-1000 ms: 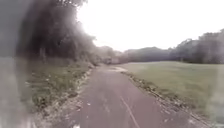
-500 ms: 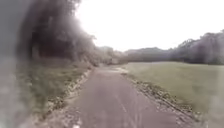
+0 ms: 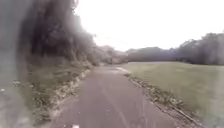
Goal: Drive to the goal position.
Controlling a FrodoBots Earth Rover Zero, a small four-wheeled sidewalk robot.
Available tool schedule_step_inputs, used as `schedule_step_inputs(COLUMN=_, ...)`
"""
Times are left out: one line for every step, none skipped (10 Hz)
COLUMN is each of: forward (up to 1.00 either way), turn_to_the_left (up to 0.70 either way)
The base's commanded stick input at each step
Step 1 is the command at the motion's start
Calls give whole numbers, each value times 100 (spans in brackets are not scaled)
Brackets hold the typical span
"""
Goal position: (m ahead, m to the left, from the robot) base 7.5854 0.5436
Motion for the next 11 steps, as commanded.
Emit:
schedule_step_inputs(forward=100, turn_to_the_left=2)
schedule_step_inputs(forward=100, turn_to_the_left=0)
schedule_step_inputs(forward=100, turn_to_the_left=0)
schedule_step_inputs(forward=100, turn_to_the_left=0)
schedule_step_inputs(forward=100, turn_to_the_left=0)
schedule_step_inputs(forward=100, turn_to_the_left=0)
schedule_step_inputs(forward=100, turn_to_the_left=0)
schedule_step_inputs(forward=100, turn_to_the_left=0)
schedule_step_inputs(forward=100, turn_to_the_left=0)
schedule_step_inputs(forward=100, turn_to_the_left=0)
schedule_step_inputs(forward=100, turn_to_the_left=0)
